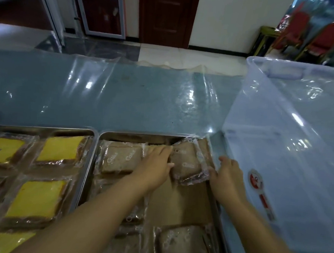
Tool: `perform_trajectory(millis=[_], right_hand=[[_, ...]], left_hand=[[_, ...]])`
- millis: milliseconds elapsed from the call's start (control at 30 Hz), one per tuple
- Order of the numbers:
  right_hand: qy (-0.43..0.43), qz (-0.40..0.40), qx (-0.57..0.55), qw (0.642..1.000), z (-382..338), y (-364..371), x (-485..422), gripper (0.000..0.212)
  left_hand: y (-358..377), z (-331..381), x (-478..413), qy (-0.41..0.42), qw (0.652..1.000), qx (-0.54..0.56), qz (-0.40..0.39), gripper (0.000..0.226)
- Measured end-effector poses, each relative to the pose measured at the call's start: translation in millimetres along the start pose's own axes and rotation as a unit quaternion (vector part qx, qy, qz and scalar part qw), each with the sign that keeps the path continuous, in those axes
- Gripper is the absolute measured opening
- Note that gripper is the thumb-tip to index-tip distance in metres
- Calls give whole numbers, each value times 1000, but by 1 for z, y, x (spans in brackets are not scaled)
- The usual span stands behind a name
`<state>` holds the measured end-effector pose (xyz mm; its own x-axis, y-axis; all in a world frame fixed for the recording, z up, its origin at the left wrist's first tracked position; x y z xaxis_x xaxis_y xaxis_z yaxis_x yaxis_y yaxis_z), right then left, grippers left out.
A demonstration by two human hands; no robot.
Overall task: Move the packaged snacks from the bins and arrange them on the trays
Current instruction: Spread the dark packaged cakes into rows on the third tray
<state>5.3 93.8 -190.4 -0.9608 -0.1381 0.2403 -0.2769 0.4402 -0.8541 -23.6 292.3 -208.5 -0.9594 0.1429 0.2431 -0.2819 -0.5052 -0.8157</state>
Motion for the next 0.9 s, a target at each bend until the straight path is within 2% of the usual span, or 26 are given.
perform_trajectory(millis=[100,167,300,433,500,700,800,900], right_hand=[[18,-56,-37,998,4,4,-8,12],[8,-60,-44,997,4,4,-12,5],[1,-45,-69,997,4,4,-16,7],[2,-28,-78,997,1,3,-17,13],[1,-29,-77,997,-2,3,-17,7],[-25,5,-139,990,-19,-4,-12,18],[-73,62,-136,986,-30,-15,-8,20],[-171,110,-66,977,-43,-23,-3,19]], left_hand=[[2,-4,-22,-25,998,17,-58,63],[4,-6,-30,-35,995,10,-89,69],[2,-8,-33,-57,995,-24,-72,78],[3,-7,-16,-79,994,-43,-67,70],[7,-4,-4,-88,991,-83,-52,66],[26,6,30,-135,980,-140,-46,72],[29,9,45,-160,975,-145,-44,70],[29,12,60,-148,977,-152,-27,55]])
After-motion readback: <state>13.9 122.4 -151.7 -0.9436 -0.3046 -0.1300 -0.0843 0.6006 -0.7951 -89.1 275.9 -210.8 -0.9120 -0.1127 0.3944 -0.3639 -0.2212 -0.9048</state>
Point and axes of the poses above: each hand's wrist, its own x-axis away from the middle knuckle, its own y-axis out of the palm, z = x × y, the point moved 3 cm from there along -x, towards the middle knuckle, and after that the axes turned 15 degrees about -z, right-handed, at the moved point
